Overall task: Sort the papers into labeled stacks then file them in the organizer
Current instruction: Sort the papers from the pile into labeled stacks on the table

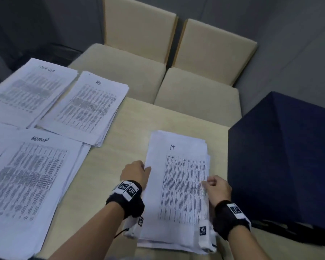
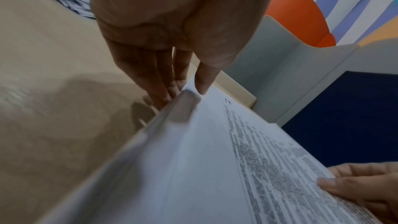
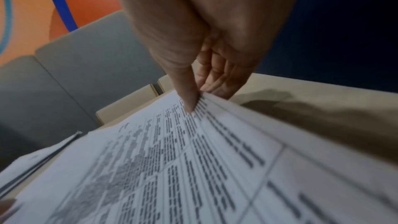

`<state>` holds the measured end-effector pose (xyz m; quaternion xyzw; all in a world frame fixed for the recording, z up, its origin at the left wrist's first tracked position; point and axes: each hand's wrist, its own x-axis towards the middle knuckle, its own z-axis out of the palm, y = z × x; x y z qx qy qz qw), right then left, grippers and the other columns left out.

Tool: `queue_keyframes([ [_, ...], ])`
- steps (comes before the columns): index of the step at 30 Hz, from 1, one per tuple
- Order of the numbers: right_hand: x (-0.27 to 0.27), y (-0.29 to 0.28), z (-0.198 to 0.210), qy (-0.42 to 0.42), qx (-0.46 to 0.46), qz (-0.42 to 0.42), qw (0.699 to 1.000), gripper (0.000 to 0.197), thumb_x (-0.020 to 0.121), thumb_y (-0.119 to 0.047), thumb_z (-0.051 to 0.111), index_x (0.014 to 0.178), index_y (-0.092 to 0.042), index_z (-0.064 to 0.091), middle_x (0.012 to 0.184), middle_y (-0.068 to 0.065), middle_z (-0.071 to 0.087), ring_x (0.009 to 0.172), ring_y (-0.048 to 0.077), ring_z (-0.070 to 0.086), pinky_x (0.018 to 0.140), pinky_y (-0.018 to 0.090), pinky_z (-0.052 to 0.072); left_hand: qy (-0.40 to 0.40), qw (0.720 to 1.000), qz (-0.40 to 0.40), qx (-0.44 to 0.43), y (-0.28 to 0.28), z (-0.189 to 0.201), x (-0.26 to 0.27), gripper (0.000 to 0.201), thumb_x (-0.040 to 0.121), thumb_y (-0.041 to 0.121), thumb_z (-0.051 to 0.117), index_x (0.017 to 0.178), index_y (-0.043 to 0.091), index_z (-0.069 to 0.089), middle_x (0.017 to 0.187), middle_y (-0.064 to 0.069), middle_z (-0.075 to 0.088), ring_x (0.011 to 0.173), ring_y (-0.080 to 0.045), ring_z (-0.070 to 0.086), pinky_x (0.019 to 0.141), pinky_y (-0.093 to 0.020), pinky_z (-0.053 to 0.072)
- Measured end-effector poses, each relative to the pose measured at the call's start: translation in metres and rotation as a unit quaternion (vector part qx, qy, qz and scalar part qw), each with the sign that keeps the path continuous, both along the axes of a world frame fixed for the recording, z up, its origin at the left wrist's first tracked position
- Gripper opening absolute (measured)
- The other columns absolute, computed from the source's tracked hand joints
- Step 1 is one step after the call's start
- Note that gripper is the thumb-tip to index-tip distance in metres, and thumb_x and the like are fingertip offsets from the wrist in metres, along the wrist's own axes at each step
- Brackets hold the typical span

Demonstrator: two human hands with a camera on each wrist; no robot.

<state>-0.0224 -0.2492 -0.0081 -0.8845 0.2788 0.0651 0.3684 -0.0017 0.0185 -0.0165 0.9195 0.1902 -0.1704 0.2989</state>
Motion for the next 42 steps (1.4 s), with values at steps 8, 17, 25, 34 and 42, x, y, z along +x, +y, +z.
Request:
queue_keyframes([
  [8, -0.015, -0.007, 0.012, -0.107, 0.083, -0.076, 0.988, 0.032, 0.083, 0.001, 0.064, 0.110, -0.014, 0.055, 0.097, 0.004, 0.067, 0.083, 0.021, 0.065, 0.069, 0.026, 0.047, -0.003, 0.985, -0.090, 0.145, 0.009, 0.015, 0.007, 0.033, 0.099, 0.035, 0.044, 0.084, 0.017, 0.066, 0.074, -0.001, 0.058, 0.067, -0.023, 0.055, 0.059, -0.028, 0.041],
  [17, -0.029, 0.005, 0.024, -0.063, 0.233, -0.068, 0.968, 0.003, 0.081, 0.003, 0.067, 0.080, 0.005, 0.066, 0.082, 0.015, 0.071, 0.078, 0.027, 0.066, 0.063, 0.024, 0.047, -0.148, 0.971, -0.041, -0.185, 0.020, 0.028, 0.002, 0.024, 0.092, 0.025, 0.052, 0.089, 0.007, 0.068, 0.076, -0.004, 0.067, 0.071, -0.020, 0.058, 0.067, -0.030, 0.044],
  [25, -0.045, 0.013, 0.028, -0.107, 0.276, -0.056, 0.954, 0.017, 0.080, 0.007, 0.071, 0.096, 0.002, 0.071, 0.088, 0.008, 0.074, 0.082, 0.022, 0.068, 0.058, 0.010, 0.050, -0.069, 0.909, 0.084, -0.403, 0.008, 0.028, -0.006, 0.027, 0.087, -0.012, 0.051, 0.099, 0.005, 0.069, 0.088, -0.004, 0.072, 0.083, -0.019, 0.064, 0.069, -0.021, 0.051],
  [34, -0.053, 0.004, 0.030, -0.124, 0.276, -0.093, 0.949, 0.059, 0.083, 0.009, 0.063, 0.127, -0.023, 0.041, 0.098, 0.007, 0.067, 0.088, 0.018, 0.065, 0.069, 0.026, 0.047, 0.010, 0.999, 0.015, -0.033, 0.003, -0.004, -0.005, 0.043, 0.074, 0.039, 0.075, 0.095, 0.012, 0.050, 0.089, -0.004, 0.060, 0.080, -0.026, 0.056, 0.062, -0.030, 0.039],
  [42, -0.049, 0.006, 0.024, -0.154, 0.340, -0.058, 0.926, 0.018, 0.082, 0.021, 0.051, 0.075, 0.008, 0.060, 0.060, 0.000, 0.062, 0.052, 0.008, 0.058, 0.049, 0.017, 0.046, -0.026, 0.999, 0.009, -0.039, 0.020, 0.006, 0.000, 0.018, 0.078, 0.024, 0.071, 0.076, 0.015, 0.055, 0.072, -0.001, 0.062, 0.073, -0.027, 0.059, 0.061, -0.028, 0.044],
])
